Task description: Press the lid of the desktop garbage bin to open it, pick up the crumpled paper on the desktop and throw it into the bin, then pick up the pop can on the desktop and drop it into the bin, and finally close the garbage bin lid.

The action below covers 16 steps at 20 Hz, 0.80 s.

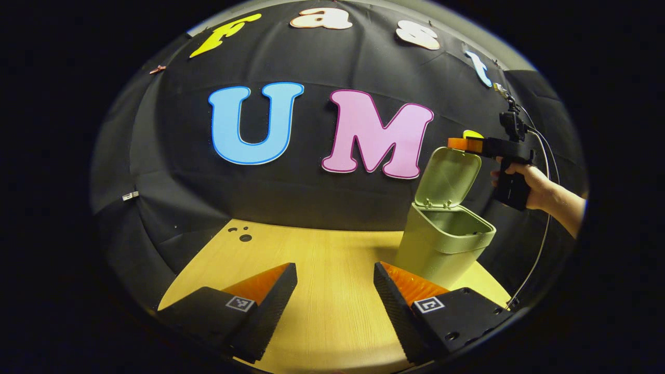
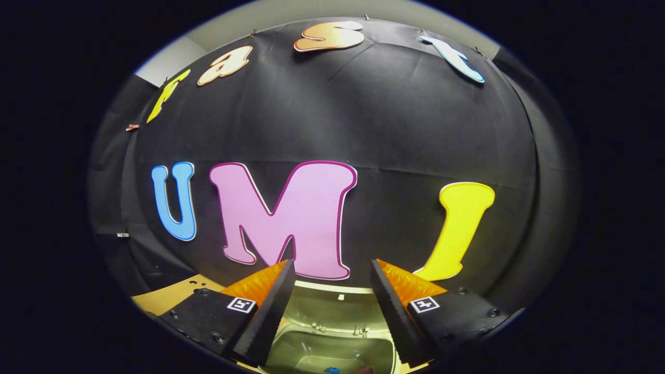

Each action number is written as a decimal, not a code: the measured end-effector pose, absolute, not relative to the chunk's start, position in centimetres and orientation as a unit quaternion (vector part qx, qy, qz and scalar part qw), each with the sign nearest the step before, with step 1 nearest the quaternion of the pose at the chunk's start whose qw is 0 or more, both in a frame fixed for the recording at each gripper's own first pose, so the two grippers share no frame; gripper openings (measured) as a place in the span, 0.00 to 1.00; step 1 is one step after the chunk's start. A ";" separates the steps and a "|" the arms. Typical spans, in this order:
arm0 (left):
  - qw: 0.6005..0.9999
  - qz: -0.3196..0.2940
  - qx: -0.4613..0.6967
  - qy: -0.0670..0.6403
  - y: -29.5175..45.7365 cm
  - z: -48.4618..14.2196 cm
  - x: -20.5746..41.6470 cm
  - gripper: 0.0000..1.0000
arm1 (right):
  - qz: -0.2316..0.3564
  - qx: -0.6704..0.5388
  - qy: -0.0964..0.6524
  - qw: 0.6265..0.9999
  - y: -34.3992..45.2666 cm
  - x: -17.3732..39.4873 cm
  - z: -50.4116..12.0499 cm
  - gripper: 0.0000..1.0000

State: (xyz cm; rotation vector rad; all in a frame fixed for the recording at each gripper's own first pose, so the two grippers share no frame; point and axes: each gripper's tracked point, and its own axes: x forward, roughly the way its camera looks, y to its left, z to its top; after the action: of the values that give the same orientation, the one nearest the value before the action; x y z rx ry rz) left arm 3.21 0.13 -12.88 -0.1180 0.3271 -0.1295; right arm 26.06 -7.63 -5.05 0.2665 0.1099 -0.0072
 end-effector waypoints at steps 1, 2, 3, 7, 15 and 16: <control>0.983 -0.067 -0.059 0.163 0.0 -12.8 3.2 0.95 | -0.001 0.132 0.057 0.990 -7.6 25.4 -5.2 0.92; 0.982 -0.068 -0.060 0.163 -0.2 -12.9 3.1 0.95 | 0.002 0.131 0.060 0.990 -7.3 24.8 -5.3 0.92; 0.982 -0.070 -0.061 0.163 -0.3 -13.0 3.1 0.95 | 0.006 0.129 0.065 0.989 -7.0 24.2 -5.5 0.92; 0.981 -0.076 -0.063 0.164 -1.0 -13.0 3.2 0.95 | 0.024 0.126 0.090 0.988 -6.0 22.1 -7.0 0.92; 0.982 -0.082 -0.059 0.162 -1.7 -12.9 3.1 0.96 | 0.043 0.119 0.155 0.980 -4.6 18.7 -12.0 0.95; 0.982 -0.082 -0.057 0.162 -1.7 -12.8 3.0 0.95 | 0.044 0.119 0.161 0.979 -4.4 18.3 -12.5 0.95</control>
State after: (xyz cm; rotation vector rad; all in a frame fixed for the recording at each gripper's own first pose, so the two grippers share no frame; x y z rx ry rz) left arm 3.02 -1.74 -12.82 -0.1156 0.3258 -0.1648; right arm 18.31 -4.40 -12.48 0.2401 0.3247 0.0884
